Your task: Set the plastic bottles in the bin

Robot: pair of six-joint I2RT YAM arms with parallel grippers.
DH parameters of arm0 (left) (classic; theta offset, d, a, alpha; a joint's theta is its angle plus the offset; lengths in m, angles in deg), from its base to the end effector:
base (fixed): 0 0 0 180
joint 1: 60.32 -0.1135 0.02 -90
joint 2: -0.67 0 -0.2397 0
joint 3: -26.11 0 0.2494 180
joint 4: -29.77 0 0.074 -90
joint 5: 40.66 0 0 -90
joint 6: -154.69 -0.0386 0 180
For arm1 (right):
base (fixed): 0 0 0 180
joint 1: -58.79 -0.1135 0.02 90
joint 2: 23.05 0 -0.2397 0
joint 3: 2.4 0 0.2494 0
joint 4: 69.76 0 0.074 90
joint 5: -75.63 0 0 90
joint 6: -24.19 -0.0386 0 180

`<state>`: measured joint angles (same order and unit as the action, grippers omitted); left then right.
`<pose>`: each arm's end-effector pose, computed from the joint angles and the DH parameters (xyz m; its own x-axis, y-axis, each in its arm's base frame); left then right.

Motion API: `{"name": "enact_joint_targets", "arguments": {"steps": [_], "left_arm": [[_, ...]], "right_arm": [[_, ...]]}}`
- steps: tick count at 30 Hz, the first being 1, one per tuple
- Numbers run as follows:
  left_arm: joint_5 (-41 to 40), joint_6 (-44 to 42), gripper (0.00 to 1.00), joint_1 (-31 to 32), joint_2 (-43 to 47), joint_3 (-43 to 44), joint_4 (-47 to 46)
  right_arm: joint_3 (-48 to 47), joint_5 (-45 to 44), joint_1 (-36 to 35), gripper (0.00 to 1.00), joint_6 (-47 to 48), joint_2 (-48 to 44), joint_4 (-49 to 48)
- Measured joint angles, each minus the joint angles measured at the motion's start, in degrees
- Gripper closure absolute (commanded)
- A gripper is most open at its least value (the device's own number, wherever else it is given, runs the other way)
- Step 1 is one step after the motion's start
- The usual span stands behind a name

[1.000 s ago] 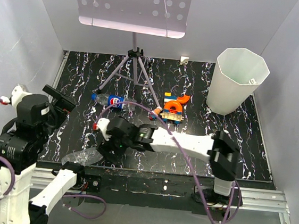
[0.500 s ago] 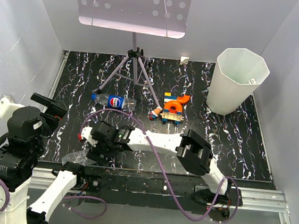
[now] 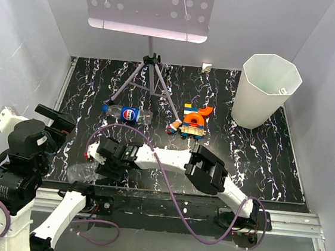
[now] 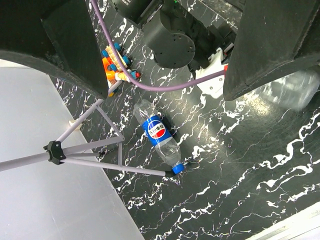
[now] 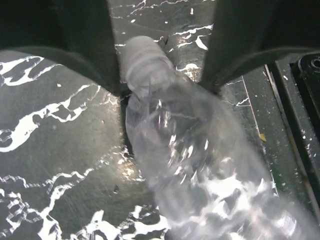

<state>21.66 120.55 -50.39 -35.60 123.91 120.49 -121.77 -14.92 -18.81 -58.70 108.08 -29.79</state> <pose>0.0426 0.0108 0.4218 -0.0654 -0.7326 -0.6775 -0.5361 0.5984 -0.5954 0.1059 0.4800 0.1548 -0.0466 -0.7882 -0.6137 -0.9887 0.1239 -0.0841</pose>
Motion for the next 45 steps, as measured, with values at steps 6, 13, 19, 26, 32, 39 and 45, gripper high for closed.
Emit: {"name": "enact_joint_targets", "arguments": {"steps": [6,13,19,26,32,39,45], "left_arm": [[0.3,-0.6,0.01,0.0,0.0,-0.5,0.0],[1.0,-1.3,0.01,0.0,-0.2,-1.2,0.0],[1.6,-2.5,0.01,0.0,-2.1,-1.6,0.1],[1.6,-3.4,0.01,0.0,-6.2,1.5,0.1],[2.5,-3.1,0.01,0.0,-5.5,1.6,-0.1],[10.0,-3.0,0.01,0.0,-7.2,-5.4,0.2],[16.5,-5.1,0.01,0.0,-15.0,-8.8,-0.1]], "right_arm": [[1.2,-3.7,0.0,0.99,-0.3,-0.7,-0.6],[9.2,-7.3,0.1,0.99,-3.3,-6.9,-0.8],[17.3,-11.0,0.3,0.99,-7.3,-18.0,-1.4],[24.4,-17.5,0.8,0.99,-11.9,-36.7,-1.2],[33.9,-22.5,1.3,0.99,-15.4,-53.0,0.6],[40.6,-27.4,3.5,0.99,-20.7,-70.1,4.0],[39.5,-28.5,15.4,0.99,-23.8,-79.8,8.6]]}}
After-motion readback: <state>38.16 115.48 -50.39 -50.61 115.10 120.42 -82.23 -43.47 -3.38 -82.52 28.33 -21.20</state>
